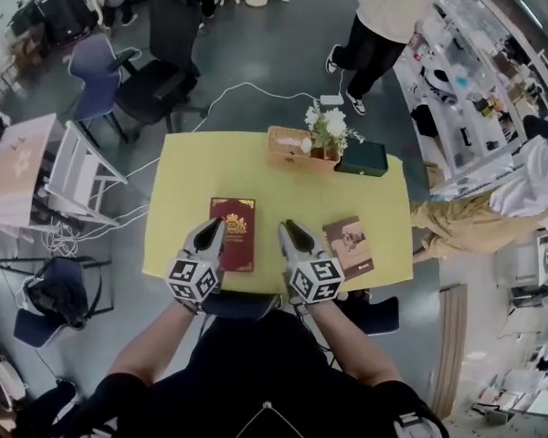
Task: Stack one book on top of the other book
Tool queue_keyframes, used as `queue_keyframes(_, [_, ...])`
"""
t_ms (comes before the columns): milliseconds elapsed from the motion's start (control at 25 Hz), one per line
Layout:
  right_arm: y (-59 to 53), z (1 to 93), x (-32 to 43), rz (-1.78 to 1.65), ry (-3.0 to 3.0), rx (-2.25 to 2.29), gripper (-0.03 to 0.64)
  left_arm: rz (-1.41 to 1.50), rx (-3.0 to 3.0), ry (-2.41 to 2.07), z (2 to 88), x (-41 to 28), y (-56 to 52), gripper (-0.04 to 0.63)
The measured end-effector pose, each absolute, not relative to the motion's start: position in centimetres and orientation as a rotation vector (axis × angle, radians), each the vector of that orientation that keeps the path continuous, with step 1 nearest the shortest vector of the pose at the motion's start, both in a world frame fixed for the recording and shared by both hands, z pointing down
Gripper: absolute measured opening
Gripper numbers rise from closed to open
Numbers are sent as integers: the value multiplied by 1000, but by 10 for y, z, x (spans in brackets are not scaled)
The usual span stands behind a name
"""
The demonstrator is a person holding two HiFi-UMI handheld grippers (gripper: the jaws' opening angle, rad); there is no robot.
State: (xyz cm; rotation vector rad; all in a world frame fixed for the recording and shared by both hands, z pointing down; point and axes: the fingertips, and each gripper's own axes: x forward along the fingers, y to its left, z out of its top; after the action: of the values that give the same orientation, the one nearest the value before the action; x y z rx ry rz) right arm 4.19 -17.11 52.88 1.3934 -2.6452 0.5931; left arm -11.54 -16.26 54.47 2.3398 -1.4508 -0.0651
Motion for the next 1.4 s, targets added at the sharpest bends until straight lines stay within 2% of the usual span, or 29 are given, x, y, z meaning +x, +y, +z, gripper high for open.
queue_keyframes(80, [-160,529,41,583,-2633,1398,14,-47,2357,-1416,543,-104,-154,8])
queue_keyframes(120, [-155,531,39,576,-2625,1398,5,-34,2361,-1393,544,-98,-150,8])
queue_keyframes(280, [-139,540,41,575,-2587,1419,3,17,2379,-1291,555,-73,-136,8])
queue_keyframes(480, [-134,539,78,534,-2466,1577,3,90,2462,-1091,562,-24,-121,8])
queue_keyframes(1040, [-96,516,259,502,-2276,1956,3,160,2633,-759,548,127,-107,6])
queue_keyframes(1400, [-87,544,379,598,-2237,1941,3,286,2563,-755,579,238,-90,6])
